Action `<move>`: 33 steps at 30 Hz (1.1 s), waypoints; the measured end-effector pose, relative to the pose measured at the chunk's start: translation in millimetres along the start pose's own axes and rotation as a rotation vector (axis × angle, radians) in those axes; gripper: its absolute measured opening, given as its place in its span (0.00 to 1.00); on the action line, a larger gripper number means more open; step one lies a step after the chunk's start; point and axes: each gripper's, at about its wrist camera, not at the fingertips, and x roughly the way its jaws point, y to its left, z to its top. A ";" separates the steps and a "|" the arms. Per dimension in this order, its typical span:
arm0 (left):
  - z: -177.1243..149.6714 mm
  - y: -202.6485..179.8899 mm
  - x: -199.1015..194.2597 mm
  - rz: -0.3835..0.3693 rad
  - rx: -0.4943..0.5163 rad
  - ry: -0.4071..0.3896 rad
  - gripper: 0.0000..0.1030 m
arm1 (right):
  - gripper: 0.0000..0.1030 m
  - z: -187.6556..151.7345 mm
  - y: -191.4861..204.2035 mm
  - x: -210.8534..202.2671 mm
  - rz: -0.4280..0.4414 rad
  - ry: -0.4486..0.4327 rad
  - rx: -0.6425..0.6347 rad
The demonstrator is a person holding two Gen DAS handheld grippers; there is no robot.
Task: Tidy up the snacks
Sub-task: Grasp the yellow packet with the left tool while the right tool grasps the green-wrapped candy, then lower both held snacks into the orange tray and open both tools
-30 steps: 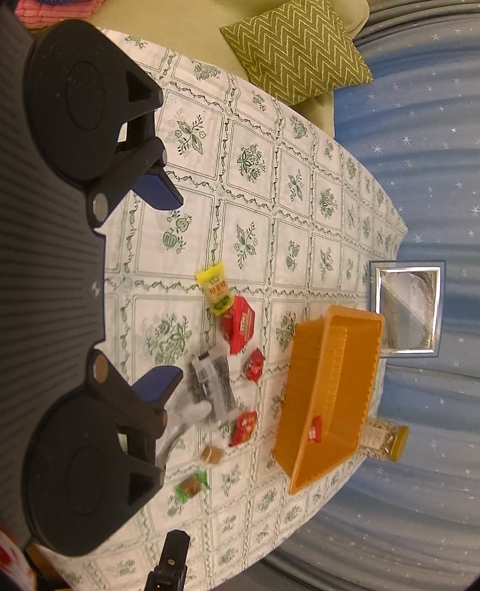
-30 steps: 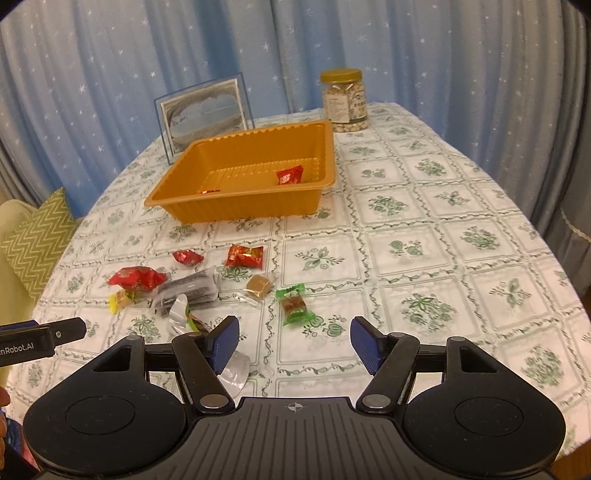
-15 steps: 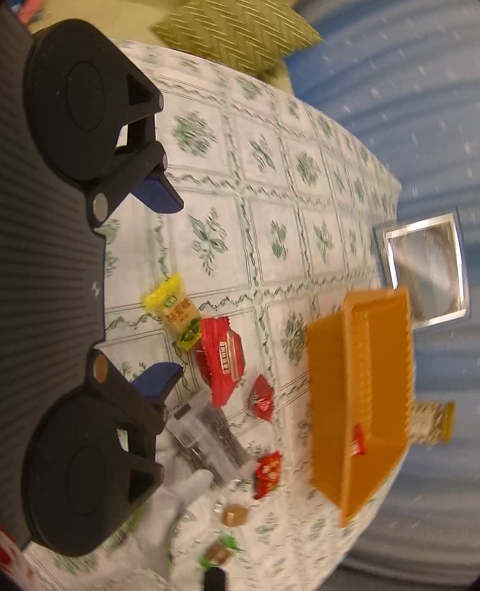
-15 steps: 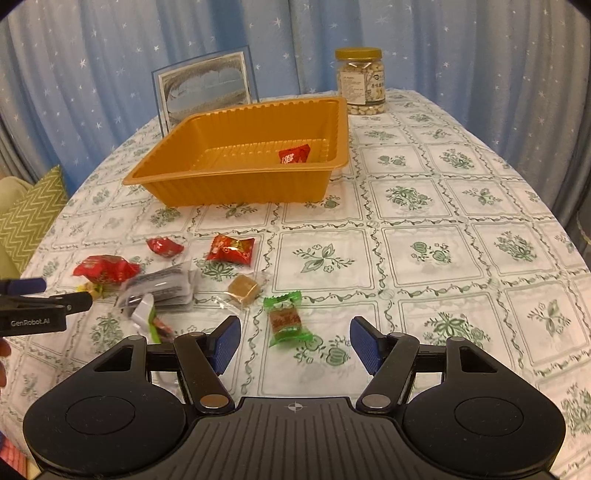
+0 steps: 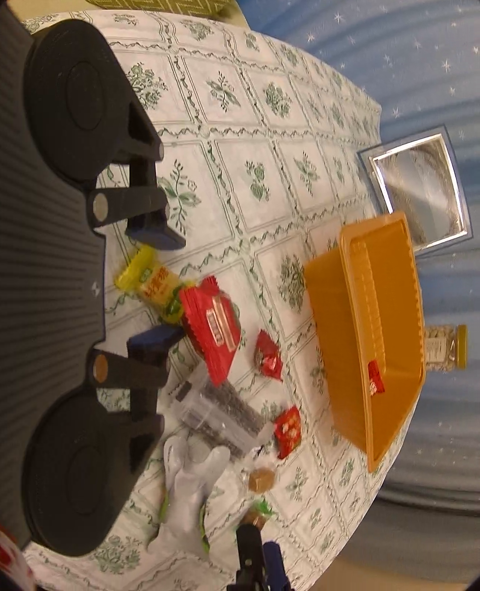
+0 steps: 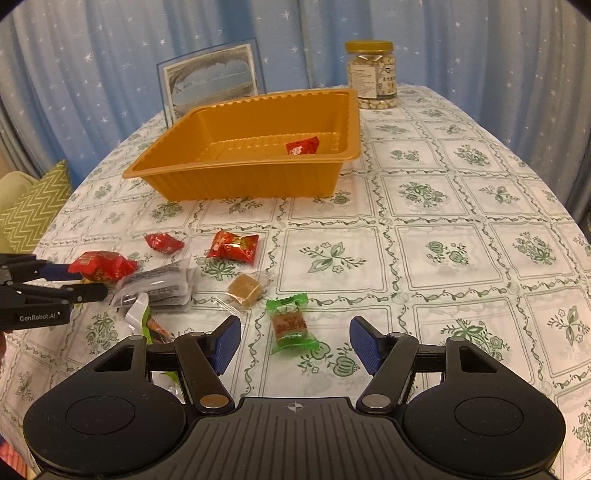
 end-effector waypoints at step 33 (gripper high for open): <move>-31.9 -47.7 -50.8 0.090 -0.168 0.049 0.19 | 0.23 -10.7 15.5 -25.7 -0.021 0.007 -0.020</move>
